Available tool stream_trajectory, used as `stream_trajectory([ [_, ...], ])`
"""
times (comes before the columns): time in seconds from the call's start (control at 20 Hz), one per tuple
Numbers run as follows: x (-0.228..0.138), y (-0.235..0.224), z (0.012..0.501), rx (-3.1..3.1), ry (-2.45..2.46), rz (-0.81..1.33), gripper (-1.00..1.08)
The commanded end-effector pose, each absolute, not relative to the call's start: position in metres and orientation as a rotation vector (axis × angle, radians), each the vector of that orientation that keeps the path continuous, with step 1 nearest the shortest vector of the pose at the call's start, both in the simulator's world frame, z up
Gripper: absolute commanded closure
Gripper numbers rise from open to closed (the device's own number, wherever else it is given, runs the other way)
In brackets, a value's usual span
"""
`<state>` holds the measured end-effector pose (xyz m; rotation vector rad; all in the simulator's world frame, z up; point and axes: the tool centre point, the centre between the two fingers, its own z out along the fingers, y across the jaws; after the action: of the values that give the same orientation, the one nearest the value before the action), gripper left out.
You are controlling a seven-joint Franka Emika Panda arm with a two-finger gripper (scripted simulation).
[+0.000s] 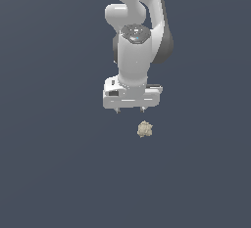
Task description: Pick up the object and move it to a goal position.
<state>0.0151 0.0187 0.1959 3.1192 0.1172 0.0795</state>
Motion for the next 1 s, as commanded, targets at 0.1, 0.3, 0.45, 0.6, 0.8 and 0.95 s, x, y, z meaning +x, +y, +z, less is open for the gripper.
stream_trajectory([
  [0.1, 0.015, 0.021, 0.195, 3.121, 0.119, 0.076, -0.92],
  [0.3, 0.012, 0.036, 0.191, 3.136, 0.129, 0.048, -0.92],
  [0.45, 0.01, 0.045, 0.189, 3.145, 0.133, 0.031, -0.92],
  [0.6, 0.01, 0.045, 0.189, 3.144, 0.133, 0.032, -0.92],
  [0.8, 0.01, 0.045, 0.189, 3.144, 0.134, 0.032, -0.92],
  [0.95, 0.01, 0.047, 0.186, 3.145, 0.117, 0.031, -0.92],
])
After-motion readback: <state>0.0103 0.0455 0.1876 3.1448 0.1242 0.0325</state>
